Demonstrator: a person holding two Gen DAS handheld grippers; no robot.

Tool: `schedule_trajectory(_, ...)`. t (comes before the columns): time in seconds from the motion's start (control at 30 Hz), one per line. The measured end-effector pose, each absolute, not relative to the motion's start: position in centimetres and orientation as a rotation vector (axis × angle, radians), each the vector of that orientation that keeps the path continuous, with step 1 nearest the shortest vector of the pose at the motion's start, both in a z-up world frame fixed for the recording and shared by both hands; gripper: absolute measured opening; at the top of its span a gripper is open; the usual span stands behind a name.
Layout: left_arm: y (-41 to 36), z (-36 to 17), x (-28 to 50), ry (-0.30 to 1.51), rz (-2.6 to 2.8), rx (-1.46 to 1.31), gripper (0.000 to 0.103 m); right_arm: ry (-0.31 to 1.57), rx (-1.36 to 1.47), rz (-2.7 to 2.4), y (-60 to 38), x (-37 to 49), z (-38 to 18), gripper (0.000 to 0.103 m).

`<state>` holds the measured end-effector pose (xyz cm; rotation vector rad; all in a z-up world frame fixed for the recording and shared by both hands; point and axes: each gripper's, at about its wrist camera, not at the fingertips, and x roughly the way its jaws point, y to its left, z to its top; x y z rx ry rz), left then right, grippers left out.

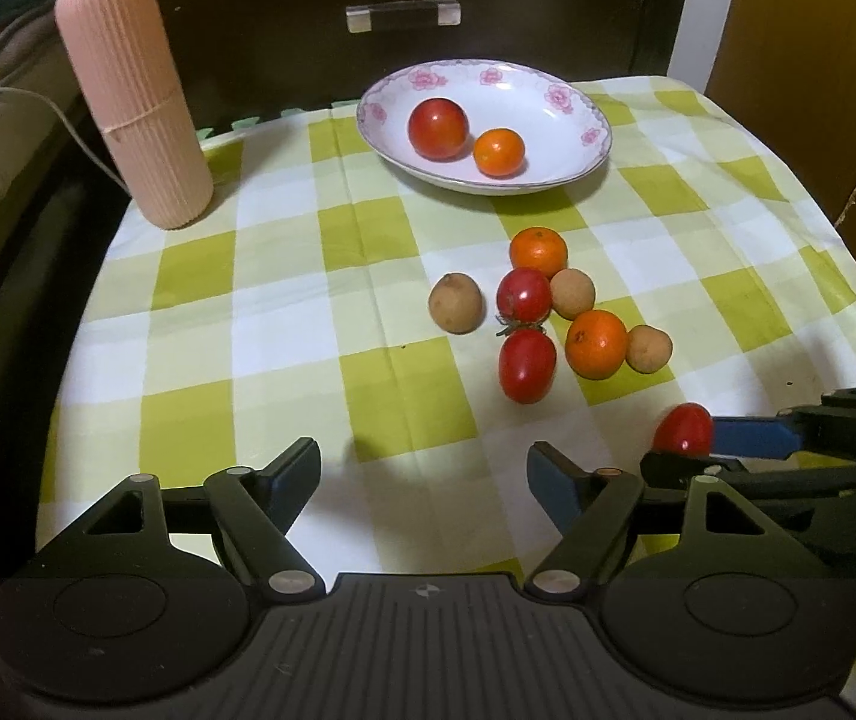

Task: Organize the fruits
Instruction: 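Grasp a red plum tomato with the right tool while the left tool grasps another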

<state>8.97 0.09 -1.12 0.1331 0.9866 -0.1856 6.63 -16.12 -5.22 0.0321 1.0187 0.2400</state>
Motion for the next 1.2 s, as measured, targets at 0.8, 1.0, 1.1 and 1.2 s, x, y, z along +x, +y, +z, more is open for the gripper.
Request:
schedule_trajectory(0.8,-4.0,-3.3,13.4,1.012,-0.310,0.235,0.059,1.069,0.120,0.192,-18.9,6.4,-5.0,0.033)
schedule_trajectory(1.0,-4.2,-3.5,13.4,1.008,-0.315,0.246,0.057,1.069,0.123,0.200,-18.7,6.6,-5.1,0.033)
schedule_trajectory(1.1,-4.3,-3.5,13.4,1.010,-0.328,0.237,0.047,1.069,0.122,0.200,-18.7,6.6,-5.1,0.033)
schedule_trajectory(1.2,-4.5,-3.4,13.1,1.000,-0.334,0.258,0.036,1.069,0.123,0.198,-18.7,6.7,-5.1,0.033)
